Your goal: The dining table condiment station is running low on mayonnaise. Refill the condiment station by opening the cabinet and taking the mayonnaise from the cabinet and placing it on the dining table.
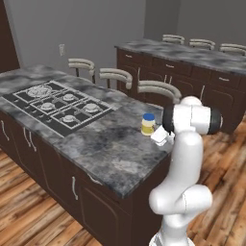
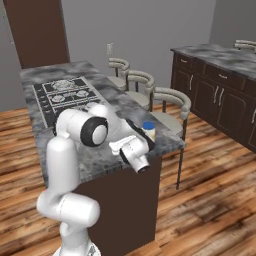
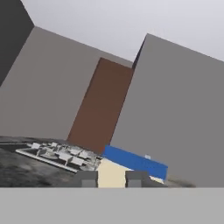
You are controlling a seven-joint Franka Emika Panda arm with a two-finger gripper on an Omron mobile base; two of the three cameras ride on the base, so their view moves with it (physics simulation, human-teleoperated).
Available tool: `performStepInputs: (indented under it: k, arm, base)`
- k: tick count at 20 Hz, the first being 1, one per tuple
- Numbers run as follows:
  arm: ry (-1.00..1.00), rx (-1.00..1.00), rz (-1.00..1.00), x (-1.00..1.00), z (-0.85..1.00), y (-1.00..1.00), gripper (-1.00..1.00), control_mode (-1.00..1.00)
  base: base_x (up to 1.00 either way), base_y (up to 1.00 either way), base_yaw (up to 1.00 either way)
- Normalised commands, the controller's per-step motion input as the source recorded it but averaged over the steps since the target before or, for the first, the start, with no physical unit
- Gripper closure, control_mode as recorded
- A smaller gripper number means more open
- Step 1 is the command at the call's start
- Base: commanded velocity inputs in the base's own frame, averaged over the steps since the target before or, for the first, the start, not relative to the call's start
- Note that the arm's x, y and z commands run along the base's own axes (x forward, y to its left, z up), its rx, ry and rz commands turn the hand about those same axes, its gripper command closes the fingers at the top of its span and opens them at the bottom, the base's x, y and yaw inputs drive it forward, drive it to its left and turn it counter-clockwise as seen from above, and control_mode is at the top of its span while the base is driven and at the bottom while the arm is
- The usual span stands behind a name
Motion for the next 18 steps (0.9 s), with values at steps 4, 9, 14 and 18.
performStepInputs:
  k: [4,9,14,18]
  arm:
    - [-0.13,-0.03,0.0,-0.6,0.4,0.2,-1.0,-1.0]
    - [-0.05,-0.06,-0.04,-0.55,0.97,0.06,-1.0,-1.0]
    - [0.08,-0.08,-0.06,-0.6,1.0,-0.03,-1.0,-1.0]
    - [0.15,-0.05,-0.06,-0.52,1.0,-0.18,-1.0,-1.0]
  base:
    - [0.0,0.0,0.0]
    - [0.0,0.0,0.0]
    - [0.0,0.0,0.0]
    - [0.0,0.0,0.0]
